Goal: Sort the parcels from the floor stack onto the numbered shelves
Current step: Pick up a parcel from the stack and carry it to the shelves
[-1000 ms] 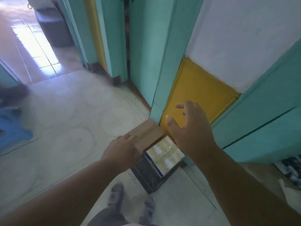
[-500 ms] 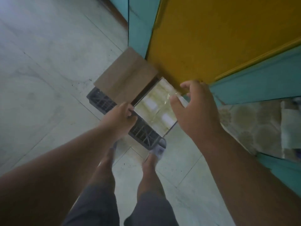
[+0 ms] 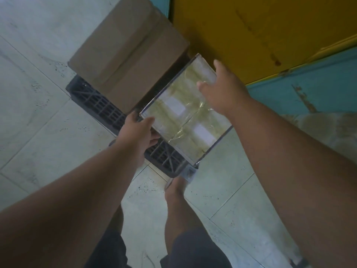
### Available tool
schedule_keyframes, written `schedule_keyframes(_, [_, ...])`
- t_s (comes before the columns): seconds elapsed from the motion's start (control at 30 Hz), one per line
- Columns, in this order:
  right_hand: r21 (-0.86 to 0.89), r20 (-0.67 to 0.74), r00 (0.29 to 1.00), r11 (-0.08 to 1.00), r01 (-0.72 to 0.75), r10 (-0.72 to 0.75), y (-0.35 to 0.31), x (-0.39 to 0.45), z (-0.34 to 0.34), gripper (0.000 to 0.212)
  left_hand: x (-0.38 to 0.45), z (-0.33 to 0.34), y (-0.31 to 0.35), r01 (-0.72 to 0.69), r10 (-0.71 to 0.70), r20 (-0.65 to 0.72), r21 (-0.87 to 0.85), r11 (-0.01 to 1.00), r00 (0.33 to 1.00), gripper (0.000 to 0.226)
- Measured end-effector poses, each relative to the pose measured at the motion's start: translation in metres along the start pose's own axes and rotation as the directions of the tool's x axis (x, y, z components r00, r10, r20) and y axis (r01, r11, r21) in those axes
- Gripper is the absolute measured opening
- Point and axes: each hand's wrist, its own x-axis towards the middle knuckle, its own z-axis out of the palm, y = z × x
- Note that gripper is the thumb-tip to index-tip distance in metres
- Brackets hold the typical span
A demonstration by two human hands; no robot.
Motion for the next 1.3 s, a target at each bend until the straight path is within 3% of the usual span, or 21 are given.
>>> schedule_keyframes(0.13, [0.056, 0.040, 0.996, 0.995, -0.079, 0.077, -0.001, -0.003, 0.008, 0.078, -0.017, -0.006, 0.005, 0.118, -0.113, 0.049, -0.112, 0.987, 0.992, 0.034])
schedule_keyframes(0.23, [0.045, -0.016, 0.995, 0.994, -0.099, 0.100, -0.003, -0.048, 0.003, 0.076, -0.047, -0.025, -0.001, 0.154, -0.151, 0.033, -0.126, 0.980, 0.988, 0.032])
schedule_keyframes(0.4, [0.271, -0.143, 0.970, 0.950, -0.153, 0.197, -0.018, -0.157, -0.046, 0.083, -0.132, -0.066, -0.009, 0.220, -0.212, 0.067, -0.166, 0.961, 0.975, 0.043])
schedule_keyframes(0.53, [0.238, -0.247, 0.959, 0.968, -0.082, 0.142, -0.036, -0.247, -0.105, 0.052, -0.212, -0.102, 0.000, 0.212, -0.187, 0.204, -0.105, 0.972, 0.961, 0.051])
schedule_keyframes(0.63, [0.193, -0.282, 0.957, 0.981, -0.018, 0.074, -0.044, -0.308, -0.137, 0.044, -0.256, -0.128, 0.014, 0.206, -0.170, 0.333, -0.078, 0.975, 0.927, 0.055])
schedule_keyframes(0.7, [0.202, -0.268, 0.959, 0.978, -0.041, 0.095, -0.046, -0.351, -0.149, 0.040, -0.276, -0.145, 0.025, 0.174, -0.134, 0.402, -0.065, 0.983, 0.906, 0.060])
schedule_keyframes(0.8, [0.347, -0.263, 0.934, 0.927, -0.143, 0.243, -0.048, -0.423, -0.146, 0.016, -0.302, -0.162, 0.043, 0.078, -0.083, 0.466, 0.031, 0.996, 0.881, 0.070])
schedule_keyframes(0.83, [0.417, -0.266, 0.913, 0.891, -0.180, 0.309, -0.050, -0.444, -0.140, 0.017, -0.313, -0.166, 0.048, 0.026, -0.067, 0.493, 0.090, 0.996, 0.868, 0.067])
schedule_keyframes(0.93, [0.562, -0.307, 0.811, 0.783, -0.267, 0.497, -0.062, -0.500, -0.122, 0.046, -0.351, -0.178, 0.050, -0.105, -0.064, 0.560, 0.264, 0.959, 0.826, 0.038])
schedule_keyframes(1.07, [0.616, -0.414, 0.686, 0.739, -0.273, 0.599, -0.063, -0.570, -0.105, 0.056, -0.390, -0.187, 0.019, -0.256, -0.091, 0.645, 0.424, 0.869, 0.759, 0.032])
schedule_keyframes(1.13, [0.624, -0.425, 0.672, 0.734, -0.268, 0.607, -0.060, -0.594, -0.101, 0.048, -0.400, -0.187, -0.001, -0.338, -0.088, 0.705, 0.441, 0.832, 0.704, 0.032])
schedule_keyframes(1.3, [0.733, -0.424, 0.543, 0.626, -0.265, 0.725, -0.029, -0.692, -0.071, 0.024, -0.437, -0.171, -0.076, -0.465, -0.130, 0.795, 0.469, 0.751, 0.592, 0.041])
